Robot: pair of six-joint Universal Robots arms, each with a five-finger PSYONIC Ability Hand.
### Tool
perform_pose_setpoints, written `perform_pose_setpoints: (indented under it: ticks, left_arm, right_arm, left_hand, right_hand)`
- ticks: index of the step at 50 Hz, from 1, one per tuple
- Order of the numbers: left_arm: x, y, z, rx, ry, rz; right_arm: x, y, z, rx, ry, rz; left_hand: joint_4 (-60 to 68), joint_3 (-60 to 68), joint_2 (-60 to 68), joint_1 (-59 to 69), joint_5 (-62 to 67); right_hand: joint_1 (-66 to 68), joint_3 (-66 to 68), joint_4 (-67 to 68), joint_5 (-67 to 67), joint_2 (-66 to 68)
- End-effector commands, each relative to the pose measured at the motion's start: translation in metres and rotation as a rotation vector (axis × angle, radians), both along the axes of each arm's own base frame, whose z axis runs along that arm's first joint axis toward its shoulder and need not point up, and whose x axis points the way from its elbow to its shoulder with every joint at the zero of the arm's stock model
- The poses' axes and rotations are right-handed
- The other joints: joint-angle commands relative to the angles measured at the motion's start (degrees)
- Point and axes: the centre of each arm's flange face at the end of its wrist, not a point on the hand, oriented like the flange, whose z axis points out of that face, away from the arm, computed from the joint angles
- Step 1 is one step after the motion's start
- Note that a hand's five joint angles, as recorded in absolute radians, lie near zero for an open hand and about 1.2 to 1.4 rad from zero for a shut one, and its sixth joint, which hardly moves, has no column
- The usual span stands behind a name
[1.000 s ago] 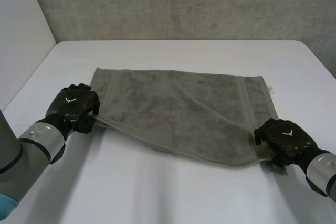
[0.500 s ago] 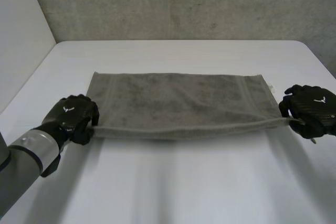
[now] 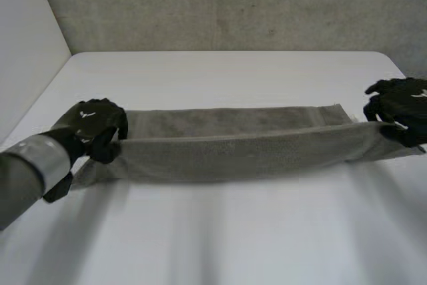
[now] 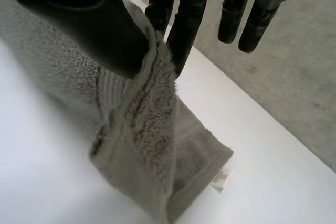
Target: Fold the towel.
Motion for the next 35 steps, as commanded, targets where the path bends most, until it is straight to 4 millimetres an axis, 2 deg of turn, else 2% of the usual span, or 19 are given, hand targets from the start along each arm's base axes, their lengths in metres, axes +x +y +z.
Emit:
perform_pose_setpoints:
  ticks: [1, 2, 4, 5, 6, 9, 14, 21, 35]
  left_arm:
    - [-0.026, -0.056, -0.033, 0.046, -0.029, -0.032]
    - [-0.026, -0.056, -0.033, 0.046, -0.029, -0.032]
    - [-0.034, -0.077, -0.044, 0.034, -0.04, -0.041]
    - [-0.034, -0.077, -0.044, 0.033, -0.04, -0.041]
    - [-0.034, -0.077, -0.044, 0.033, -0.04, -0.041]
    - [-0.044, -0.102, -0.054, -0.02, -0.072, -0.066]
    - [-0.054, -0.12, -0.06, -0.112, -0.074, -0.083]
    - [-0.06, -0.138, -0.075, -0.205, -0.102, -0.092]
    - [-0.062, -0.157, -0.094, -0.319, -0.206, -0.092]
  right_arm:
    - [0.038, -0.049, -0.028, 0.005, 0.113, 0.026]
    - [0.038, -0.05, -0.028, 0.005, 0.113, 0.026]
    - [0.045, -0.069, -0.039, -0.006, 0.123, 0.022]
    - [0.045, -0.069, -0.039, -0.006, 0.123, 0.022]
    - [0.048, -0.077, -0.043, -0.017, 0.125, 0.02]
    - [0.057, -0.092, -0.053, -0.042, 0.107, 0.002]
    - [0.064, -0.12, -0.067, -0.149, 0.07, -0.097]
    - [0.074, -0.131, -0.081, -0.208, 0.054, -0.118]
    - [0.087, -0.148, -0.107, -0.255, 0.052, -0.114]
  left_hand:
    - [-3.09, -2.73, 3.01, 8.09, 3.95]
    - [-3.09, -2.73, 3.01, 8.09, 3.95]
    - [-3.09, -2.73, 3.01, 8.09, 3.95]
    - [-3.09, -2.73, 3.01, 8.09, 3.95]
    - [-3.09, -2.73, 3.01, 8.09, 3.95]
    - [-3.09, -2.73, 3.01, 8.09, 3.95]
    - [-3.09, -2.73, 3.01, 8.09, 3.95]
    - [-3.09, -2.73, 3.01, 8.09, 3.95]
    - [-3.09, -2.73, 3.01, 8.09, 3.95]
  right_hand:
    - [5.39, -2.57, -4.29, 4.0, 6.1]
    - [5.39, -2.57, -4.29, 4.0, 6.1]
    - [5.39, -2.57, -4.29, 4.0, 6.1]
    - [5.39, -2.57, -4.29, 4.0, 6.1]
    - [5.39, -2.57, -4.29, 4.0, 6.1]
    - [5.39, -2.57, -4.29, 4.0, 6.1]
    - [5.39, -2.57, -4.29, 4.0, 6.1]
    - [5.39, -2.57, -4.29, 4.0, 6.1]
    - [5.39, -2.57, -4.29, 4.0, 6.1]
